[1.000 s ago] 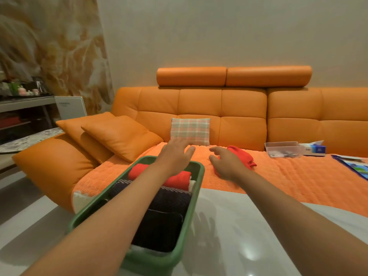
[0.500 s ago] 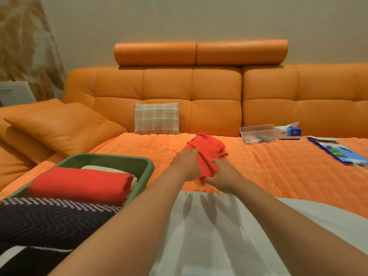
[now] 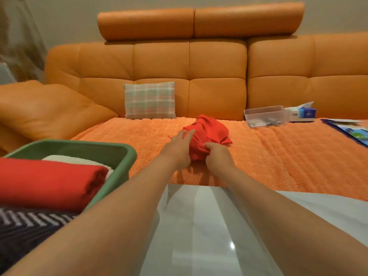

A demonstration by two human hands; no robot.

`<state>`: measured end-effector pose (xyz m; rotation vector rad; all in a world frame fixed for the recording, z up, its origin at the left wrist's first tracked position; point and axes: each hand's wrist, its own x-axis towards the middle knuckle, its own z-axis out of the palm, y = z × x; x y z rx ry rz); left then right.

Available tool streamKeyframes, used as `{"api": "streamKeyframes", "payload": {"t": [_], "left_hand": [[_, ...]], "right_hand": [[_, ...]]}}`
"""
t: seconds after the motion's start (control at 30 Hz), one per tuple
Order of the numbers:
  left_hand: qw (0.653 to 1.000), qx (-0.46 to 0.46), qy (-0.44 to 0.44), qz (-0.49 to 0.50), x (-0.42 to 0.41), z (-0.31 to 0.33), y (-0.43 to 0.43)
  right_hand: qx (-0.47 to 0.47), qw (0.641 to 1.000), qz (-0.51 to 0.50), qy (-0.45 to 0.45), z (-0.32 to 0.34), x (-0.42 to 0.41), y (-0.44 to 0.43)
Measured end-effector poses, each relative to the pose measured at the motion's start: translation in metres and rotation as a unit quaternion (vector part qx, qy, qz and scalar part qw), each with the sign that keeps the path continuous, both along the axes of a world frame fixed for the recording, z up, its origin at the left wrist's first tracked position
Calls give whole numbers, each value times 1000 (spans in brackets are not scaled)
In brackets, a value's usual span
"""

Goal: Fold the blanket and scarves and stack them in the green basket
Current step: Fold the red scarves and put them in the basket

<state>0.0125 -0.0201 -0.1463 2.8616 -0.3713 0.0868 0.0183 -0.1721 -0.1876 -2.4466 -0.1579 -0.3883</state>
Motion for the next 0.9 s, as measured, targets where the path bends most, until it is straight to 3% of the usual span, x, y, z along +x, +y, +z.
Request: {"api": "streamKeyframes", "payload": {"t": [0.1, 0.2, 0.33, 0.6, 0.73, 0.9], "left_hand": [[1000, 4, -25, -9, -10, 6, 3], [994, -84, -52, -40, -34, 26, -5], [985, -143, -92, -33, -93, 63, -18], [987, -107, -51, -111, -233, 52, -16], [988, -134, -10, -81, -294, 30, -1], [991, -104, 44, -66, -352, 10, 15]], "right_hand": [[65, 996, 33, -55, 20, -18, -12], [107, 987, 66, -100, 50, -55, -22], [84, 987, 87, -110, 76, -120, -39], [-21, 993, 108, 30, 88, -271, -67], [58, 984, 111, 130, 70, -328, -69], [72, 987, 21, 139, 38, -365, -72]]}}
